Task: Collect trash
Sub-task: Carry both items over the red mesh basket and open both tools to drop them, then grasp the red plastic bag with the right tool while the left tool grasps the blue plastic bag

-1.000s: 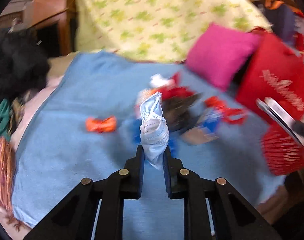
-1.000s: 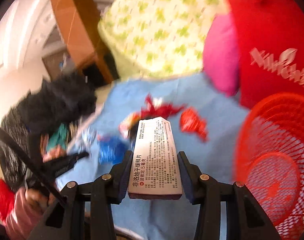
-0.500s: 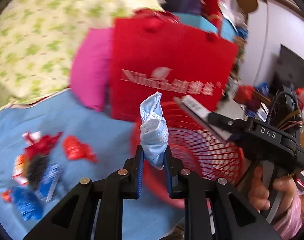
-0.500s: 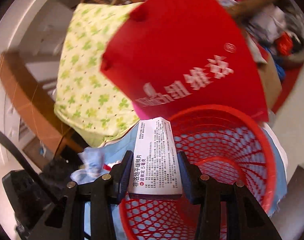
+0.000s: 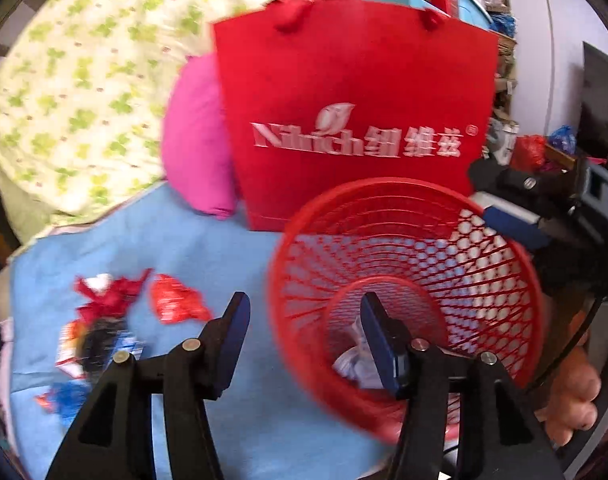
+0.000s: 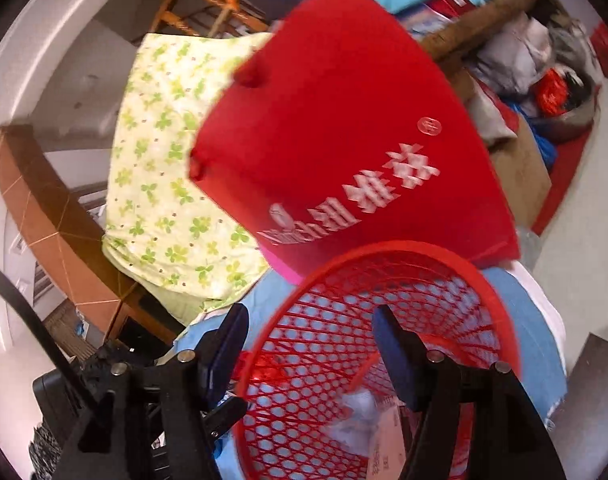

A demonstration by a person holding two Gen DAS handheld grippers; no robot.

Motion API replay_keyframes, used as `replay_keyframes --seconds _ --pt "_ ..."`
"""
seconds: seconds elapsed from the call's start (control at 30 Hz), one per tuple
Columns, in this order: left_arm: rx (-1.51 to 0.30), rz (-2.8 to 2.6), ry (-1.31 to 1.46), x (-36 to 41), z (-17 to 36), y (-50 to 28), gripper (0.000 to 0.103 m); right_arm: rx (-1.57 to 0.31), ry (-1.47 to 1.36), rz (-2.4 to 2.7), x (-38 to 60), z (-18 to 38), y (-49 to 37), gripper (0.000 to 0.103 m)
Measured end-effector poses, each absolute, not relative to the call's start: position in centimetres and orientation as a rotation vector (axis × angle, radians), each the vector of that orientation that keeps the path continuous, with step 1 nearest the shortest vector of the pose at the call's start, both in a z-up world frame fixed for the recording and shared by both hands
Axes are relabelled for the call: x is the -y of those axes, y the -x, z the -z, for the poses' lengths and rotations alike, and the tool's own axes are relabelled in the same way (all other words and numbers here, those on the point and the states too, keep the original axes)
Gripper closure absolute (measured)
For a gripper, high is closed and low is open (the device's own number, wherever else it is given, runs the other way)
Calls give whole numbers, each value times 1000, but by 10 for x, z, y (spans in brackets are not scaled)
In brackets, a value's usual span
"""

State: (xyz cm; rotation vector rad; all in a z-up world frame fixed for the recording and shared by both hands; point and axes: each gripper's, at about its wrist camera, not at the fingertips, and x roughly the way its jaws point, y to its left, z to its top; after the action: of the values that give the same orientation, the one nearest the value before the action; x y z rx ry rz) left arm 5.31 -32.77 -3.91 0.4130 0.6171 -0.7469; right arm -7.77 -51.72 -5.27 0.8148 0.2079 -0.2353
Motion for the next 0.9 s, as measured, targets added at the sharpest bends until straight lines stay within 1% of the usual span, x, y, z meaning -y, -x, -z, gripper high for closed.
replay_keyframes --seconds 0.2,0.33,0.43,0.67,0.9 --pt "-592 590 -389 264 32 -68 43 -159 -717 145 469 33 57 35" --pt "-594 476 -369 215 34 -81 42 -168 -668 66 433 25 34 35" --pt "-596 402 -350 183 39 -92 40 -201 -626 12 404 24 11 35" --pt "-635 270 -286 121 58 -122 40 -328 -538 -61 344 38 -44 35" --pt "-651 240 -256 99 72 -137 40 -409 -503 -80 318 54 -77 35"
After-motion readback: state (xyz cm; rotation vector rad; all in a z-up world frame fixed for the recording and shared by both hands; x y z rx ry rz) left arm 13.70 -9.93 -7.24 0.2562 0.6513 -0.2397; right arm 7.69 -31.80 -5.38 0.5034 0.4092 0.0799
